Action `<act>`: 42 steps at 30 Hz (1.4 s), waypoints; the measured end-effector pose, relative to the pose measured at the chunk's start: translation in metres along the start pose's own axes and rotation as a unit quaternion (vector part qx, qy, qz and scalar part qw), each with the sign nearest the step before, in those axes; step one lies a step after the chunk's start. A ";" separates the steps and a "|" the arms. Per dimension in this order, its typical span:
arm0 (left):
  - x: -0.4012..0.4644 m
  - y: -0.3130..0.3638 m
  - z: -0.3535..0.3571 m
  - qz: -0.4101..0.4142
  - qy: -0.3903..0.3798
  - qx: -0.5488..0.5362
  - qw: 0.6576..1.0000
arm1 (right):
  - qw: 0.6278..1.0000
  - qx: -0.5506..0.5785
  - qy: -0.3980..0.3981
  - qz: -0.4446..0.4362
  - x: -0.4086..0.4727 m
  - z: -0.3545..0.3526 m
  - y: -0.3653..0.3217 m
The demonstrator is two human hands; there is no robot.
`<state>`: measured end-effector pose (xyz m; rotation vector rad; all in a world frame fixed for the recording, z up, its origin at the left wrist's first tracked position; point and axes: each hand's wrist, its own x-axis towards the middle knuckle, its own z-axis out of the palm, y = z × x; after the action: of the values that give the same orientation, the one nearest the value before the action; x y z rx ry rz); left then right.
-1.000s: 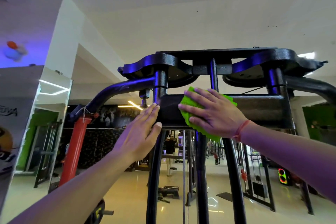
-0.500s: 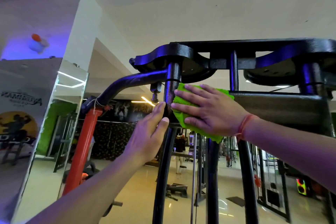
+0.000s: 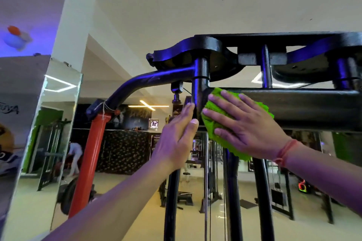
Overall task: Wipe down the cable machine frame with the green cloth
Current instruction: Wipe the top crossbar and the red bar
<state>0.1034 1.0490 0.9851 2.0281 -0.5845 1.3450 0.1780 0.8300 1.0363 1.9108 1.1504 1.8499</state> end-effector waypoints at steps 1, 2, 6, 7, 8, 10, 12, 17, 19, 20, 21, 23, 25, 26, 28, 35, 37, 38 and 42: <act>0.001 -0.003 -0.003 0.010 -0.013 0.012 1.000 | 1.000 -0.002 -0.002 0.009 -0.004 -0.001 -0.004; 0.003 -0.006 -0.009 0.022 -0.028 0.026 0.999 | 0.999 -0.007 0.006 0.031 0.002 -0.001 -0.008; 0.017 -0.020 -0.031 0.061 -0.076 0.077 0.992 | 0.977 0.032 0.049 0.205 0.055 -0.001 -0.032; 0.020 -0.022 -0.036 0.068 -0.087 0.086 0.990 | 0.966 0.037 0.061 0.247 0.062 0.000 -0.039; 0.022 -0.025 -0.040 0.073 -0.100 0.093 0.988 | 0.957 0.035 0.073 0.278 0.062 0.004 -0.048; 0.026 -0.032 -0.046 0.076 -0.139 0.089 0.983 | 0.952 0.023 0.073 0.298 0.048 0.012 -0.071; 0.028 -0.039 -0.048 0.068 -0.182 0.054 0.980 | 0.954 0.018 0.052 0.296 0.037 0.014 -0.085; 0.031 -0.044 -0.051 0.052 -0.212 0.016 0.976 | 0.936 0.022 0.023 0.351 0.082 -0.001 -0.065; 0.037 -0.042 -0.057 0.072 -0.203 0.029 0.976 | 0.928 0.032 0.021 0.370 0.083 -0.001 -0.072; 0.040 -0.041 -0.061 0.087 -0.202 0.048 0.974 | 0.929 0.032 0.022 0.368 0.076 0.000 -0.081; 0.044 -0.041 -0.066 0.106 -0.201 0.077 0.971 | 0.932 0.025 0.025 0.362 0.067 0.002 -0.090; 0.054 -0.041 -0.076 0.159 -0.187 0.144 0.959 | 0.935 0.006 0.035 0.352 0.057 0.007 -0.099; 0.070 -0.042 -0.086 0.202 -0.153 0.193 0.948 | 0.933 -0.005 0.055 0.357 0.073 0.010 -0.091; 0.079 -0.043 -0.091 0.212 -0.131 0.207 0.946 | 0.929 -0.009 0.063 0.365 0.088 0.010 -0.087; 0.097 -0.045 -0.100 0.204 -0.091 0.227 0.948 | 0.922 -0.018 0.081 0.378 0.118 0.014 -0.082; 0.122 -0.070 -0.138 0.186 -0.043 0.283 0.940 | 0.939 -0.117 0.103 0.307 0.149 0.024 -0.069; 0.122 -0.081 -0.148 0.174 -0.039 0.286 0.942 | 0.919 -0.128 0.119 0.354 0.158 0.031 -0.083; 0.121 -0.086 -0.152 0.169 -0.035 0.286 0.943 | 0.922 -0.141 0.112 0.344 0.166 0.036 -0.091; 0.122 -0.104 -0.165 0.164 -0.031 0.289 0.943 | 0.967 -0.146 0.058 0.202 0.186 0.049 -0.101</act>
<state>0.1123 1.2372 1.1179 2.5263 -0.6279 1.8173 0.1660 1.0379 1.0980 1.9886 0.4924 2.2140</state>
